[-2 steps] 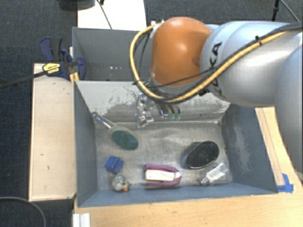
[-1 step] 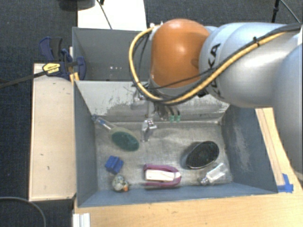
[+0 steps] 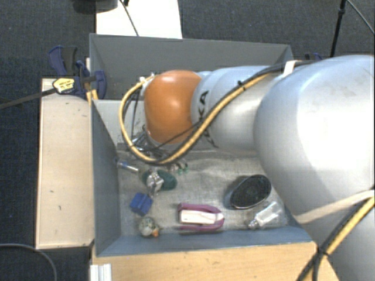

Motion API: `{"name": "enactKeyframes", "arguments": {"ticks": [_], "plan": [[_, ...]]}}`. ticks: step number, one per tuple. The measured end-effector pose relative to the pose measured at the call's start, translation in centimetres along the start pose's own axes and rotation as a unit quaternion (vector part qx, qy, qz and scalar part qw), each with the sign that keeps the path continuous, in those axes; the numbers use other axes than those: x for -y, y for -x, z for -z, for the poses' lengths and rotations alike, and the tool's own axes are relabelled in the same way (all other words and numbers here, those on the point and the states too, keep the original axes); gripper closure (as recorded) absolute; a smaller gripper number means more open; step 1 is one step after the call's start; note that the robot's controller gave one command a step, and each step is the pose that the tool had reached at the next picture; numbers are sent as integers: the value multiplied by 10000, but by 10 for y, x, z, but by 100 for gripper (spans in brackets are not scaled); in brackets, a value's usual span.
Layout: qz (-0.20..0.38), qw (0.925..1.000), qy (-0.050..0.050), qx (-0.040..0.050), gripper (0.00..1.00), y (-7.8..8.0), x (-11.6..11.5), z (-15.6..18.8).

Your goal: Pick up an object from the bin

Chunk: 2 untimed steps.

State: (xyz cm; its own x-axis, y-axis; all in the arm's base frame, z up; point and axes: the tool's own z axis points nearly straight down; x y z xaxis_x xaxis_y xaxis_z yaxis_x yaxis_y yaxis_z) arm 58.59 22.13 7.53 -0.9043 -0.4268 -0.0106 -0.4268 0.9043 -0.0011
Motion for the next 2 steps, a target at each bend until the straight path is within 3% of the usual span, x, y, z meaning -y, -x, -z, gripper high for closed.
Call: {"name": "enactKeyframes", "arguments": {"ticks": [1,2], "plan": [[1232,9924,9,-34,0,-38,21,-4],[1220,9925,11,-16,100,-36,20,-2]]}}
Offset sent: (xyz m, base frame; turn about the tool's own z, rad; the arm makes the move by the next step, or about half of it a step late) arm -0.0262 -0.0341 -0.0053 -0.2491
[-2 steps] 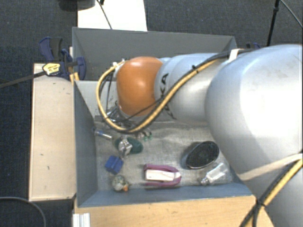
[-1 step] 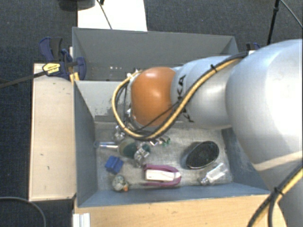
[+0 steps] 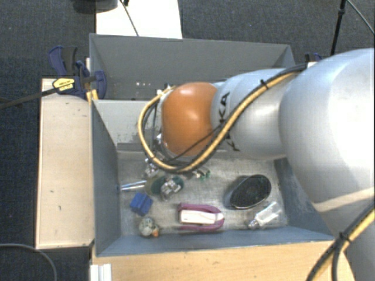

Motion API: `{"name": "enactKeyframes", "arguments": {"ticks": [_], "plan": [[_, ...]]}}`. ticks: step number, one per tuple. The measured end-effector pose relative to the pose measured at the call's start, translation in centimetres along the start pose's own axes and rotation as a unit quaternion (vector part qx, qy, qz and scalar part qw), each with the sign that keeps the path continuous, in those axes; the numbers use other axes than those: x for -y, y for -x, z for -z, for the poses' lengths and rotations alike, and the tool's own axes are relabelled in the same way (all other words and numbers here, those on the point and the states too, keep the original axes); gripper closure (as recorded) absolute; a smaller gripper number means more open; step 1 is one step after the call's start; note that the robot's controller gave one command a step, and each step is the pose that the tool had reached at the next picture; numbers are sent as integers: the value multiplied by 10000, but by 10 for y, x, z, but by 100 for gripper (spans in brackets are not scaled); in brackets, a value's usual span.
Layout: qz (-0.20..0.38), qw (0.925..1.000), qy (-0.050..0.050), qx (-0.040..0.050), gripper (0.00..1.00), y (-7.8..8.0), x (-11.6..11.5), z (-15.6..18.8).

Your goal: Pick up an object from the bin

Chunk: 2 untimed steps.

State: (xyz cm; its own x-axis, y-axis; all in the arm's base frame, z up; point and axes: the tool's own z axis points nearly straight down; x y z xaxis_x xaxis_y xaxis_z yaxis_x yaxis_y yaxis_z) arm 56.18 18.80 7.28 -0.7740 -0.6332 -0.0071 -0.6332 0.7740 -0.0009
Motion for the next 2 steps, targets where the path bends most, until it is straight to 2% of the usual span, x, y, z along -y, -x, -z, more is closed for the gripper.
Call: {"name": "enactKeyframes", "arguments": {"ticks": [1,2], "plan": [[33,10000,-13,13,100,-15,-2,152],[2089,9779,-7,-3,100,-64,-13,215]]}}
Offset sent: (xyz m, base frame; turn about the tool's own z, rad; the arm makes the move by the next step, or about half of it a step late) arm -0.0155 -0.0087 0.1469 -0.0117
